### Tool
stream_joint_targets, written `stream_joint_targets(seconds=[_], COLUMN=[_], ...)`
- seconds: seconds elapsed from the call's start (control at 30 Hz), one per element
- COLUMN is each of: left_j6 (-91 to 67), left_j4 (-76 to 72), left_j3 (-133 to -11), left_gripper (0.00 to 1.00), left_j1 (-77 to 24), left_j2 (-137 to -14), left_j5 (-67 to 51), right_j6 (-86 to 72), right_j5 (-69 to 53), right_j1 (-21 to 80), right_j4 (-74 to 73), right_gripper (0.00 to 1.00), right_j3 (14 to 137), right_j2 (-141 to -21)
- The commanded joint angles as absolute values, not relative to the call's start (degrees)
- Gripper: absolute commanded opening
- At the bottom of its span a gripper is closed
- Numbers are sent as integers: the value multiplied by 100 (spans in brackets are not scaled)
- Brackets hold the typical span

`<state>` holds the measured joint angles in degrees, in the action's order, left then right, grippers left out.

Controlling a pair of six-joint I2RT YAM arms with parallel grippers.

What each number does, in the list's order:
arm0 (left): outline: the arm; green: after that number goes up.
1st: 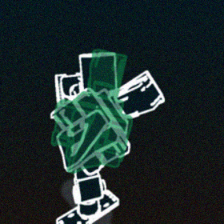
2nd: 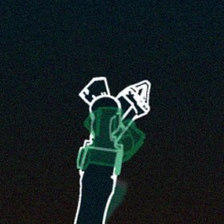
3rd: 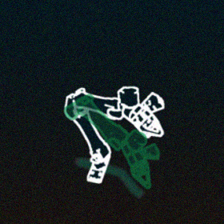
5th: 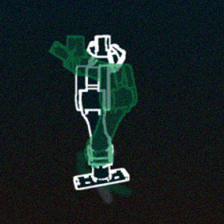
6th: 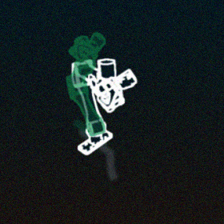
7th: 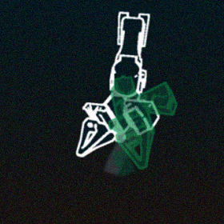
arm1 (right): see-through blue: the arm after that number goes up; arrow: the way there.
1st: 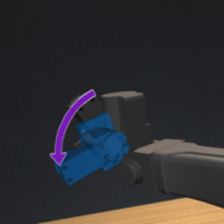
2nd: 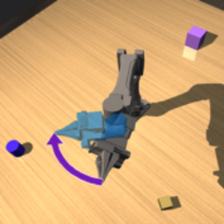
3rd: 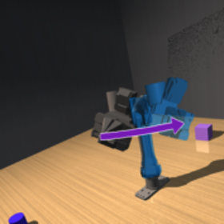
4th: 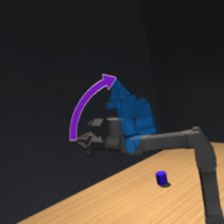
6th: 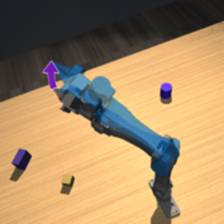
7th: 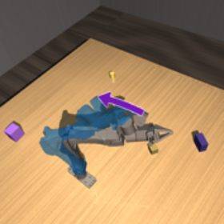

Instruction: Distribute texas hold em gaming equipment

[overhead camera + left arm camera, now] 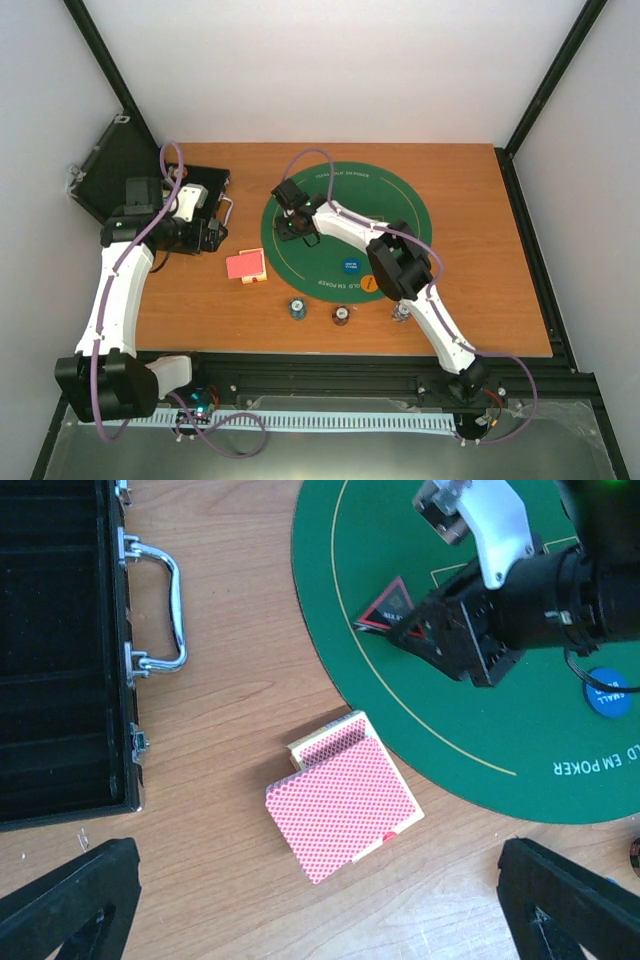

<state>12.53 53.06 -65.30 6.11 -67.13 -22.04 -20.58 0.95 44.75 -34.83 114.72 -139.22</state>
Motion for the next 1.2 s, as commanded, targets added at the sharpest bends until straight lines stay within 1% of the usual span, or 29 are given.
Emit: stream_joint_targets(seconds=[0.0,0.07,0.13,0.2,0.3,0.33,0.57,0.73,0.87,0.93,1.07,1.17], left_j6=[1318,1335,1344,1340,1321,1314,1281,1290,1243,1218,1219,1254], left_j4=[5546,5557,5548,5542,5523,5506,5467,5484,5511,5513,5538,5560], left_j3=[-6812,-6816,-6807,-6803,-6801,-6784,-6753,-6849,-6961,-6994,-7016,-6989], left_gripper=[100,100,100,100,100,100,100,100,100,100,100,100], left_j1=[641,642,641,642,639,641,641,639,642,636,640,642], left_j2=[-6599,-6569,-6569,-6606,-6661,-6659,-6660,-6710,-6732,-6728,-6735,-6710], left_j5=[-2141,-2118,-2108,-2125,-2156,-2173,-2338,-2426,-2516,-2568,-2577,-2542], right_j6=[-1969,-2009,-2024,-2042,-2144,-2190,-2825,-2974,-2965,-2938,-2891,-2844], right_j5=[-97,-101,-9,198,424,499,842,926,926,874,803,803], right_j1=[4448,4434,4423,4409,4374,4369,4375,4380,4377,4377,4377,4369], right_j4=[-4070,-4137,-4068,-3887,-3595,-3513,-3122,-2978,-2848,-2764,-2669,-2672], right_gripper=[39,44,51,59,67,68,67,63,61,57,55,50], right_j3=[12371,12449,12167,11528,10414,10030,7625,6528,6104,6012,6068,6204], right_j2=[-14447,-14390,-14124,-13603,-12816,-12521,-10697,-10079,-9851,-9838,-10011,-10239])
